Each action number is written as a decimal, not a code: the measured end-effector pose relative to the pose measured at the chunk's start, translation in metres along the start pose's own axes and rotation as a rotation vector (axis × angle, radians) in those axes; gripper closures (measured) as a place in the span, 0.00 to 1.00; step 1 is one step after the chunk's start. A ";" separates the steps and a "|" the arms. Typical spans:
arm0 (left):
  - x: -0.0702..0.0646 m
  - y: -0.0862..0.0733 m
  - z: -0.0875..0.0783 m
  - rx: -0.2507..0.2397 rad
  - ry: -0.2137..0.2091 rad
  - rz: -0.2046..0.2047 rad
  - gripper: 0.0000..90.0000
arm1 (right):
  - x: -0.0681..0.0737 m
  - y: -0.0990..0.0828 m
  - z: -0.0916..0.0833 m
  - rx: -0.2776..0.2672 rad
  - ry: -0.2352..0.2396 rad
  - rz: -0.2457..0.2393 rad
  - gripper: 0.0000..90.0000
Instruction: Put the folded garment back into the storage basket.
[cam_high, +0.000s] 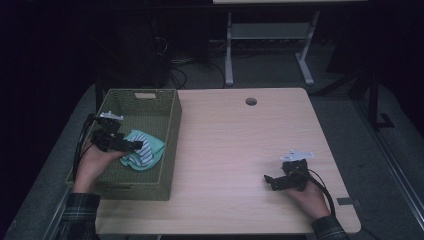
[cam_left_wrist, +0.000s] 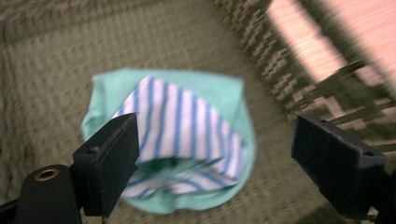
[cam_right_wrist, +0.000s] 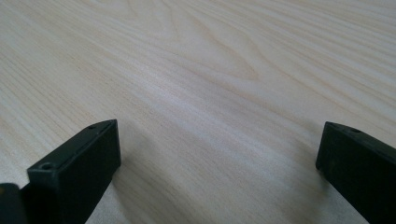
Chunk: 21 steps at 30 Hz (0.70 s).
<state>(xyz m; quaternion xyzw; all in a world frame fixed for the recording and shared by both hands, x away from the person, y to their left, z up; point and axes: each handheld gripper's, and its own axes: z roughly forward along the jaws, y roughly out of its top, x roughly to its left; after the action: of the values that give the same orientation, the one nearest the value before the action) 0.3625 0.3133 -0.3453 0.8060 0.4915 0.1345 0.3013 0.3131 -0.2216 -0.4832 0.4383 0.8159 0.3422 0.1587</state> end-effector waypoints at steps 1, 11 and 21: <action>-0.002 0.001 -0.002 -0.007 -0.008 0.005 0.16 | 0.000 0.000 0.000 0.001 0.000 0.000 0.00; -0.032 0.014 -0.011 -0.088 -0.073 0.057 0.16 | 0.000 0.000 0.000 -0.001 0.001 0.001 0.00; -0.054 0.024 -0.004 -0.124 -0.118 0.093 0.17 | 0.000 0.000 0.000 0.002 0.001 -0.001 0.00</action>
<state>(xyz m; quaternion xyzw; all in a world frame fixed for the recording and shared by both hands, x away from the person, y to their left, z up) 0.3517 0.2597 -0.3227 0.8143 0.4256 0.1306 0.3723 0.3134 -0.2215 -0.4831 0.4380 0.8164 0.3416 0.1580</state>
